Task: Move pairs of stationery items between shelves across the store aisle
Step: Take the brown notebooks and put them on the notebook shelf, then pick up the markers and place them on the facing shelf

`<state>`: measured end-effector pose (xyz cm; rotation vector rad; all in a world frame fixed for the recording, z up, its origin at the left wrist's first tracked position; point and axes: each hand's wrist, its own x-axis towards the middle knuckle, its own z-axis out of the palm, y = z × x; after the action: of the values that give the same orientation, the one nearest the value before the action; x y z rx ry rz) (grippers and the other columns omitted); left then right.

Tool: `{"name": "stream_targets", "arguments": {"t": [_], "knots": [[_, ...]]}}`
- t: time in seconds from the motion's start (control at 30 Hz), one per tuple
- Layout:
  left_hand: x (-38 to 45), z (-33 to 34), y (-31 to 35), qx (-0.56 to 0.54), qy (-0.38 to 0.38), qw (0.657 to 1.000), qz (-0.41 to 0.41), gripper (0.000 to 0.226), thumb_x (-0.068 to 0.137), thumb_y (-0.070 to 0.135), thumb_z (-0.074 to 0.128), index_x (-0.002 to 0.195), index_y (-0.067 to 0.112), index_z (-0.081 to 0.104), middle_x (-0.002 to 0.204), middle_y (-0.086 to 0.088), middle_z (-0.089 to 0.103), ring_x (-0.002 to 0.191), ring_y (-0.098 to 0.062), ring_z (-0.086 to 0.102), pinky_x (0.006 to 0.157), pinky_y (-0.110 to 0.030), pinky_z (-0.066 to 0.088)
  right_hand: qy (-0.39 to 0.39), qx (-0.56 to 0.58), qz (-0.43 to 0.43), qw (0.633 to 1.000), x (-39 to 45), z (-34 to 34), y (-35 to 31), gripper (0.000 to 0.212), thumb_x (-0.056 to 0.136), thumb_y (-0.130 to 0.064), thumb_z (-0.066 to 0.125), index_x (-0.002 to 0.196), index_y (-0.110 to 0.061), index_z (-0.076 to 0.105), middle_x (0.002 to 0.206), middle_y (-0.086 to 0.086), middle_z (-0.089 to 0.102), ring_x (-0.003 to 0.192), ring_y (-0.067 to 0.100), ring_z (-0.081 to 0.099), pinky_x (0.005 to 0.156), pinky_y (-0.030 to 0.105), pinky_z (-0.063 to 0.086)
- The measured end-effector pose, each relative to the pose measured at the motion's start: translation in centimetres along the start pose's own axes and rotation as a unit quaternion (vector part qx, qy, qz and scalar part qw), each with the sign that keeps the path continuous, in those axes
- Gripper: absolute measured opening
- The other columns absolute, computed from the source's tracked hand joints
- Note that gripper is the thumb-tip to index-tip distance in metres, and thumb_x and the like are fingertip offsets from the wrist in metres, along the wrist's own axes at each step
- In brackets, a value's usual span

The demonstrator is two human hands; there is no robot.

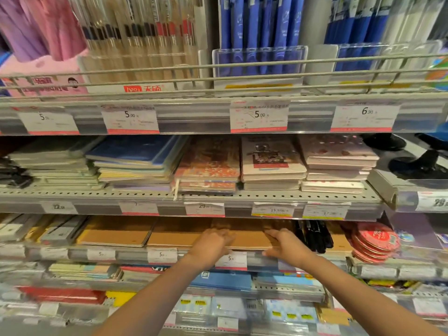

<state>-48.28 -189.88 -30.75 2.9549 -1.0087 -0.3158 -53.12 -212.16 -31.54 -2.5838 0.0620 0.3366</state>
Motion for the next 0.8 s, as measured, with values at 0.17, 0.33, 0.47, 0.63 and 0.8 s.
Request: {"name": "stream_targets", "arguments": {"t": [0.17,0.33,0.47,0.63,0.8], "knots": [[1.4,0.1,-0.3,-0.008,0.003,1.000,-0.020,0.054,0.090,0.030,0.055,0.140,0.029,0.036,0.143,-0.008,0.047,0.129,-0.027,0.046,0.107,-0.038,0.038,0.023,-0.083,0.001,0.996,0.8,-0.2,-0.4,0.067,0.075,-0.045,0.069,0.134,-0.023,0.046,0.129,0.005,0.060,0.116,0.025,0.056,0.095,0.034,0.046],[2.2,0.6,-0.1,-0.011,0.015,0.999,-0.033,0.052,0.087,0.031,0.058,0.137,0.029,0.041,0.137,-0.006,0.054,0.122,-0.027,0.052,0.101,-0.039,0.044,0.042,-0.132,-0.001,0.990,1.1,-0.2,-0.2,0.070,0.073,-0.051,0.068,0.135,-0.027,0.045,0.128,0.002,0.061,0.114,0.024,0.058,0.093,0.035,0.048],[2.8,-0.5,1.4,-0.033,0.005,0.999,-0.043,0.046,0.082,0.032,0.062,0.126,0.022,0.054,0.117,-0.001,0.065,0.109,-0.023,0.060,0.088,-0.035,0.051,0.044,-0.129,-0.023,0.990,0.7,-0.7,0.5,0.074,0.074,-0.054,0.065,0.136,-0.022,0.041,0.125,0.007,0.061,0.111,0.026,0.059,0.088,0.036,0.051],[4.1,-1.3,6.2,-0.124,0.052,0.990,-0.042,0.044,0.079,0.043,0.054,0.110,0.013,0.061,0.104,-0.006,0.069,0.097,-0.024,0.064,0.085,-0.038,0.053,0.152,-0.051,-0.043,0.986,-1.5,-1.8,3.6,0.039,0.087,-0.045,0.053,0.108,-0.012,0.060,0.078,0.002,0.062,0.076,0.020,0.060,0.061,0.030,0.044],[6.3,-0.7,11.6,-0.267,0.060,0.960,-0.051,0.030,0.084,0.030,0.051,0.102,0.007,0.060,0.085,-0.009,0.065,0.085,-0.027,0.060,0.073,-0.034,0.048,0.266,-0.012,0.026,0.964,-2.8,-3.7,8.1,0.023,0.086,-0.016,0.056,0.102,-0.003,0.064,0.099,0.017,0.067,0.097,0.032,0.060,0.074,0.035,0.048]]}}
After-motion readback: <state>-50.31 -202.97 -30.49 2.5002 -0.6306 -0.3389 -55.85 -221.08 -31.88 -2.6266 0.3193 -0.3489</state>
